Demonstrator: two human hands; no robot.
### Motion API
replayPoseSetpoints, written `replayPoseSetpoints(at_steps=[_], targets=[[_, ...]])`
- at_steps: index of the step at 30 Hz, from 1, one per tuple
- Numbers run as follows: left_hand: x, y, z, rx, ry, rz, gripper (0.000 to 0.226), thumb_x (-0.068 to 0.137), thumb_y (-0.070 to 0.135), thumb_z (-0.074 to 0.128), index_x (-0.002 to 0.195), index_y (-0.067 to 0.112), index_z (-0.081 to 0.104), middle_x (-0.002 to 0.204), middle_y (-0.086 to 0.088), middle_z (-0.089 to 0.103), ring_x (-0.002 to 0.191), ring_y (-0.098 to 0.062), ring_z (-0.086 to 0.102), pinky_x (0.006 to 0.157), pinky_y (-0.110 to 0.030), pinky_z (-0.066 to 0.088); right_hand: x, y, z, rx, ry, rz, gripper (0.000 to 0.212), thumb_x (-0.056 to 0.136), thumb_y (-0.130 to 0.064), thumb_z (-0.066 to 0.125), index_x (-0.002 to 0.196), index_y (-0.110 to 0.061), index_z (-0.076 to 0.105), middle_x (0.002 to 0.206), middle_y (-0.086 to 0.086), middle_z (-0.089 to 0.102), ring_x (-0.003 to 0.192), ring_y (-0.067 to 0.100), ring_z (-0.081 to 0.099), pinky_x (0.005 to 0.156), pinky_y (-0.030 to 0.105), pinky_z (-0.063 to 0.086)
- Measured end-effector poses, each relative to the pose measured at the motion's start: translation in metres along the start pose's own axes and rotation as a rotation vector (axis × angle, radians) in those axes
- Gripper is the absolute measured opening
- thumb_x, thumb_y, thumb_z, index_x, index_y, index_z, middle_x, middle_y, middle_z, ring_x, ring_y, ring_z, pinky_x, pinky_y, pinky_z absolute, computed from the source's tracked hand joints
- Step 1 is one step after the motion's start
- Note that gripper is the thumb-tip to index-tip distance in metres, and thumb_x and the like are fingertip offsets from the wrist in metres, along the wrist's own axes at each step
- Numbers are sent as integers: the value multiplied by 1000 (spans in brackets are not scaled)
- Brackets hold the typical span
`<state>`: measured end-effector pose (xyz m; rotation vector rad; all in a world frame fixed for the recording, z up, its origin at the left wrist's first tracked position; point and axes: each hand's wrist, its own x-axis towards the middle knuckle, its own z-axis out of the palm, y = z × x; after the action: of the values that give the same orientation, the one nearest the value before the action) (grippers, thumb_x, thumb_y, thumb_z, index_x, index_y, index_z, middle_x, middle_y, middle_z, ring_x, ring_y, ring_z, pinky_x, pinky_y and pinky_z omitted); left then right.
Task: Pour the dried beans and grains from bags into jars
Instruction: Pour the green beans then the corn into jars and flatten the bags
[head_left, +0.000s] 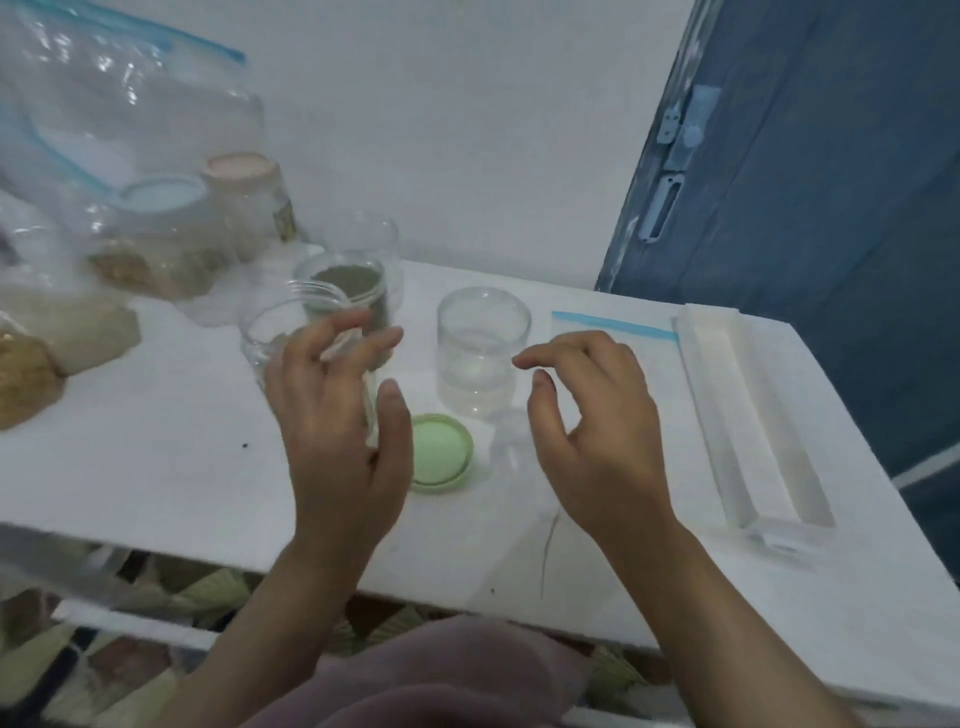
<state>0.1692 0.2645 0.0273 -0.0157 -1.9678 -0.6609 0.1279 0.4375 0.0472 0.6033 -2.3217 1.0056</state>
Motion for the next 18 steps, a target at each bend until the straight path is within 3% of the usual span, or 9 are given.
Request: replayPoseSetpoints(at_steps=[4, 7, 9, 11, 12, 16, 18], targets=[[15, -41, -28, 30, -22, -91, 36, 93, 14, 55, 127, 5, 55, 140, -20, 42, 130, -30, 32, 113, -35, 23, 6, -36, 37, 34, -191, 67, 21, 95, -18, 51, 107, -23, 68, 109, -9, 57, 105, 10, 47, 85, 12, 32], [22, -76, -37, -19, -156, -182, 54, 92, 34, 59, 140, 15, 44, 152, -11, 28, 141, -22, 20, 118, -47, 20, 7, -47, 70, -115, -483, 220, 34, 97, -29, 51, 130, -30, 55, 134, -5, 45, 122, 18, 36, 96, 27, 34], [24, -96, -37, -92, -262, -221, 68, 89, 45, 62, 146, 20, 34, 155, -5, 19, 145, -15, 15, 120, -36, 17, 10, -51, 92, -260, -713, 363, 50, 96, -37, 52, 144, -34, 39, 149, 2, 31, 133, 30, 28, 105, 40, 34], [25, -112, -35, -230, -379, -285, 80, 86, 53, 62, 150, 26, 23, 157, -1, 14, 147, -9, 13, 117, -17, 14, 14, -49, 113, -383, -894, 498, 63, 94, -46, 56, 150, -37, 28, 154, 6, 22, 137, 38, 23, 106, 49, 33], [26, -119, -34, -318, -438, -330, 85, 84, 54, 63, 151, 29, 17, 157, 1, 16, 147, -7, 16, 116, -15, 16, 15, -46, 123, -428, -950, 551, 68, 92, -49, 58, 151, -38, 26, 154, 6, 21, 138, 40, 23, 104, 51, 34], [29, -137, -35, -616, -619, -449, 85, 84, 47, 70, 146, 43, 11, 142, 30, 36, 135, 9, 36, 112, -21, 31, 11, -43, 147, -504, -981, 640, 71, 86, -46, 65, 147, -36, 30, 146, 7, 25, 129, 43, 31, 92, 45, 41], [30, -144, -35, -641, -651, -470, 87, 82, 50, 70, 147, 46, 12, 144, 26, 39, 134, 7, 39, 110, -21, 34, 10, -50, 149, -510, -902, 673, 67, 86, -40, 66, 144, -36, 34, 143, 6, 27, 126, 41, 33, 89, 43, 40]])
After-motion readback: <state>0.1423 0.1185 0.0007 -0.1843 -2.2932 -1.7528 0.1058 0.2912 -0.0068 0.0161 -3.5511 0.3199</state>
